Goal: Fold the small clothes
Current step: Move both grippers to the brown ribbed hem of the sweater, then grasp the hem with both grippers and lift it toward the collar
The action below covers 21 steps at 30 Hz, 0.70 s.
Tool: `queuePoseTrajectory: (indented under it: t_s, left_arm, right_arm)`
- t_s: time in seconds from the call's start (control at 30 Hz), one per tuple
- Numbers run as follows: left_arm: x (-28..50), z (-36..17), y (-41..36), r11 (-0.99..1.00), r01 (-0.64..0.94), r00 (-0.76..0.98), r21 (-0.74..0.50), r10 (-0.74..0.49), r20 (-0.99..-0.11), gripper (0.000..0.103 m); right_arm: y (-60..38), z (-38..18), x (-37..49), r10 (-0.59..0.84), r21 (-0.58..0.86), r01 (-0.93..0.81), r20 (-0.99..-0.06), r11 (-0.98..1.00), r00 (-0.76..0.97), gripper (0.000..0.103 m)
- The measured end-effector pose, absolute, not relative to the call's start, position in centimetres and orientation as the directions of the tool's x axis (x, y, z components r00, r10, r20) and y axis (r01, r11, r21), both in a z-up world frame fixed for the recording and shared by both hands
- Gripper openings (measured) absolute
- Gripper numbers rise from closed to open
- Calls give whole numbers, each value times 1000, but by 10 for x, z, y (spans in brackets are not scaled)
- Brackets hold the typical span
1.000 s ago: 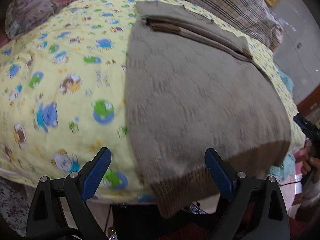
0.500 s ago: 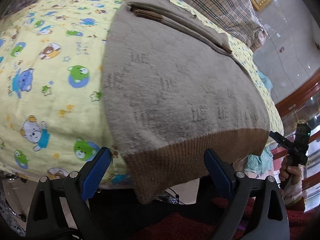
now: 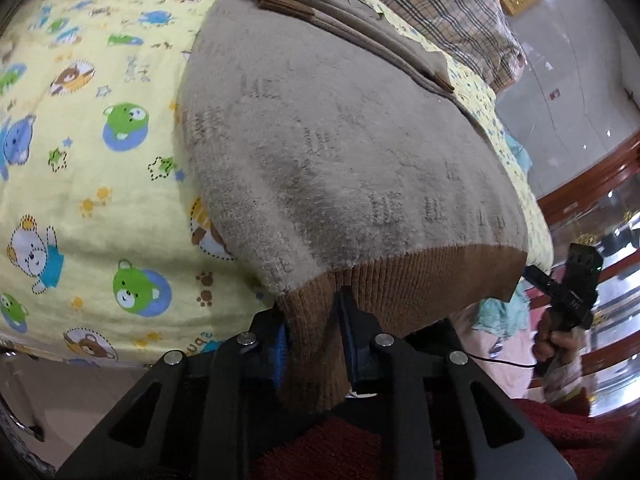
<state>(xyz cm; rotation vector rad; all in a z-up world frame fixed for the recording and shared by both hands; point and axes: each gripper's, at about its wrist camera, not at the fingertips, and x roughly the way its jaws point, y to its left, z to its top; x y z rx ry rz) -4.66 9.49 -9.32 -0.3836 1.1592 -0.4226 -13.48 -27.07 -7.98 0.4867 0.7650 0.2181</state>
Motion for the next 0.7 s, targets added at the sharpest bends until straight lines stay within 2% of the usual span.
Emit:
queuePoseTrajectory:
  t_s: [0.03,0.1,0.13,0.2,0.23,0.27,0.3,0.43,0.57,0.7]
  left_arm:
    - [-47,-94,95,853,118,330,-509,-517,-790,28]
    - [-48,-95,96,849,117,327,-516,-524,-787,28]
    - [-48,-97,96,846,115,328,-521,-527,-784,28]
    - [-48,-98,99,841,111,336,-529,-533,-777,27]
    - [-48,-98,97,841,113,341,-529,-533,-775,24]
    - [-48,-98,96,845,118,346,-522,-527,-776,22]
    - [-49,-96,94,853,129,355,-505,-515,-780,13]
    - [-51,-78,88,865,180,395,-468,-499,-771,9]
    - [-50,-48,83,857,240,458,-456,-514,-725,8]
    - [-34,-15,84,852,267,532,-449,-519,-669,8]
  right_arm:
    - [-269,-80,-133,369,505,-22,-598,863,711,61]
    - [-268,-81,-131,396,534,-36,-577,844,714,50]
    - [-268,-84,-131,400,537,-36,-579,843,710,47]
    - [-272,-87,-132,411,551,-37,-574,833,708,34]
    - [-276,-89,-133,416,567,-29,-569,824,709,30]
    - [-280,-92,-133,417,577,-19,-566,817,711,20]
    - [-282,-93,-133,410,580,-6,-569,815,713,11]
    - [-277,-82,-133,420,581,-38,-539,813,730,9]
    - [-282,-52,-133,473,647,-132,-388,751,791,9]
    - [-289,-14,-118,457,649,-197,-259,735,851,9]
